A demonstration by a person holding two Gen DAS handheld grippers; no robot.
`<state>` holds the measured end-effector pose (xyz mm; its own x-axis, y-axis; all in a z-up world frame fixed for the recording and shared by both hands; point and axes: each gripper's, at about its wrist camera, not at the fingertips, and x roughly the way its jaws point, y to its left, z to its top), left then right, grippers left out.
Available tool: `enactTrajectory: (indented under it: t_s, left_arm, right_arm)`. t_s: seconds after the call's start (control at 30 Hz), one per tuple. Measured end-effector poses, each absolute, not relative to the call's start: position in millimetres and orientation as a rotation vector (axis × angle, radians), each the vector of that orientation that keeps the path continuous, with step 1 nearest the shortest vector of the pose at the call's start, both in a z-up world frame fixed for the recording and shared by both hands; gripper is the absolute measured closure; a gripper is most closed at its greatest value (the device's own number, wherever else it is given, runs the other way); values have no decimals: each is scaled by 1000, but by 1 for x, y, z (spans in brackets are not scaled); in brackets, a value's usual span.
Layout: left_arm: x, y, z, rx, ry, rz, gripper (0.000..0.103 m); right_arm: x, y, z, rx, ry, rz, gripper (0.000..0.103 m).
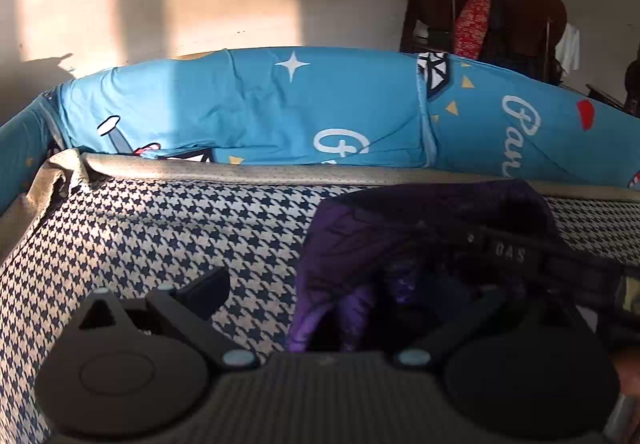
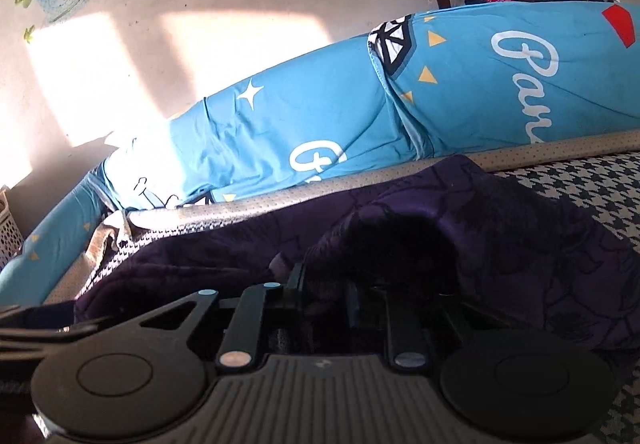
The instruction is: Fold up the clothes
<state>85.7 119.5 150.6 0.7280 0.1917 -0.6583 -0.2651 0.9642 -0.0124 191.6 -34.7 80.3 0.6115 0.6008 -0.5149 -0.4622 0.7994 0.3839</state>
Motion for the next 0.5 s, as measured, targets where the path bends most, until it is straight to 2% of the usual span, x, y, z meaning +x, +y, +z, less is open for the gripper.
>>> enactTrajectory:
  t_s: [0.23,0.5]
  left_arm:
    - [92,97,139,-20,772,161,0]
    - [109,101,111,24,894,248,0]
  right_arm:
    - [204,-53,99,317,558,542,81]
    - [198,-71,107,270,565,512,81]
